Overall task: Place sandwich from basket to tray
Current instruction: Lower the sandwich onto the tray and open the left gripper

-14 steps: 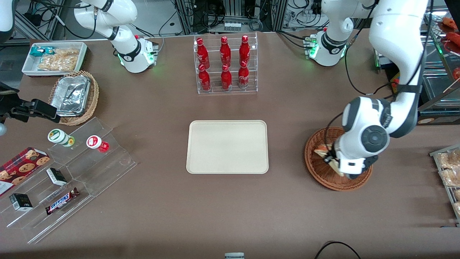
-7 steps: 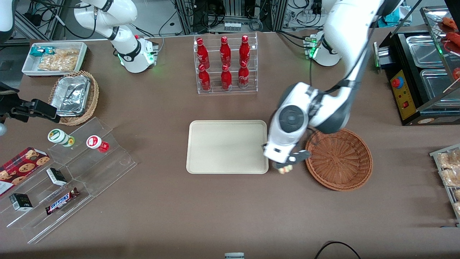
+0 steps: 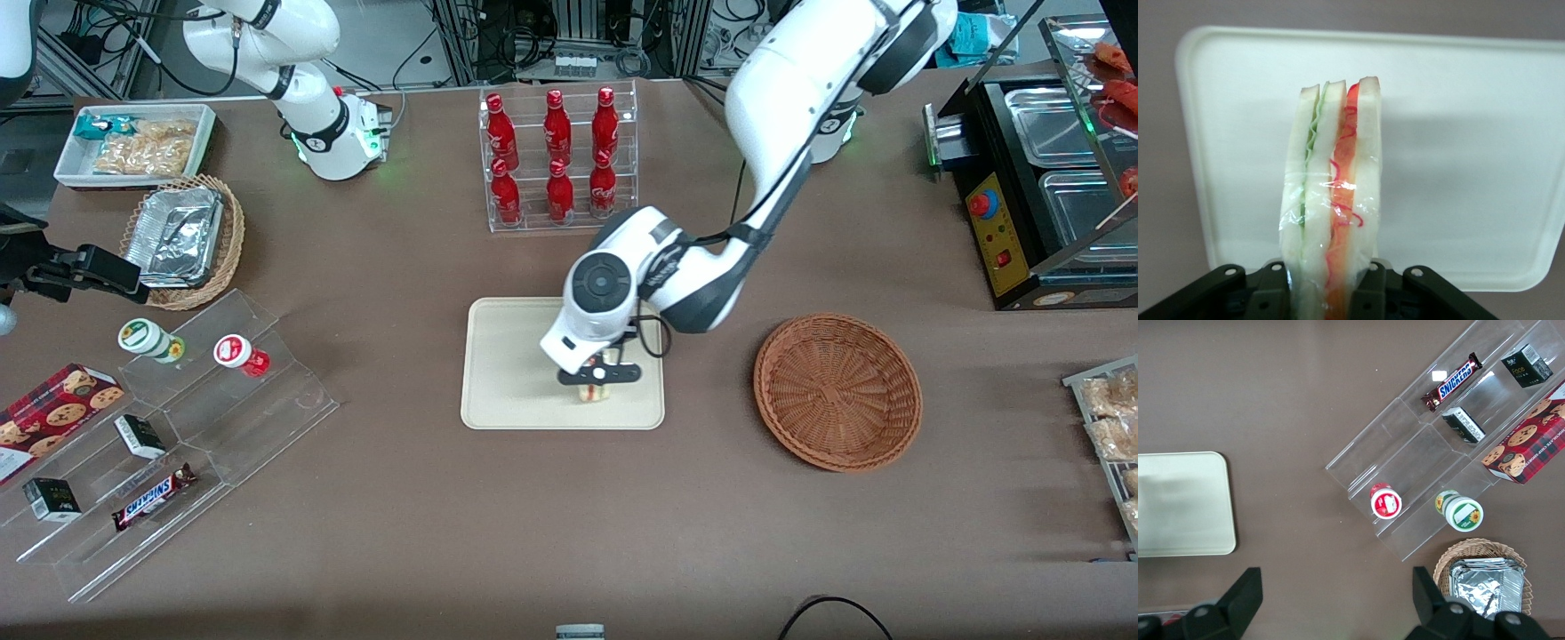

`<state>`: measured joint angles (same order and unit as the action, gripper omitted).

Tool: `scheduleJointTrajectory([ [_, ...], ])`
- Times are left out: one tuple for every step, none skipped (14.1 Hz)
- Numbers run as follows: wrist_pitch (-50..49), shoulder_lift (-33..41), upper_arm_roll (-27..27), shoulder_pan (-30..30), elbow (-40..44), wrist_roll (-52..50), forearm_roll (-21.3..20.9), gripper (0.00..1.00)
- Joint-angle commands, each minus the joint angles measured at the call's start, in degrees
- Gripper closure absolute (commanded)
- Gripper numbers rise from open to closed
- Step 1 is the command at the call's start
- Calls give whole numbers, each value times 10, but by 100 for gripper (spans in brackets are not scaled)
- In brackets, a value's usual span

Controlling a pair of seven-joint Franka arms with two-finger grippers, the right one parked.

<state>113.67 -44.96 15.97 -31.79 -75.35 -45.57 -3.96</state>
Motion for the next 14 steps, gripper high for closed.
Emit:
scheduleJointTrajectory([
  [16, -45, -6, -29, 36, 8, -9, 76],
  [28, -56, -7, -33, 37, 7, -17, 76],
  [32, -61, -6, -34, 37, 4, -32, 75],
  [32, -65, -6, -34, 37, 2, -39, 75],
  [32, -68, -6, -34, 37, 1, -40, 73],
  [32, -69, -6, -36, 37, -4, -40, 73],
  [32, -68, -6, -36, 37, -13, -40, 70],
  [31, -66, -6, -35, 37, -15, -41, 52],
  [30, -61, -6, -35, 36, -15, -40, 16],
  [27, -51, -6, -34, 35, -19, -40, 0],
  [23, -31, -6, -29, 30, -27, -38, 0],
  [9, -4, -6, -20, 21, -31, -35, 0],
  [-8, 25, -6, -4, 13, -33, -33, 0],
  [-27, 58, -6, 15, 1, -29, -34, 0],
])
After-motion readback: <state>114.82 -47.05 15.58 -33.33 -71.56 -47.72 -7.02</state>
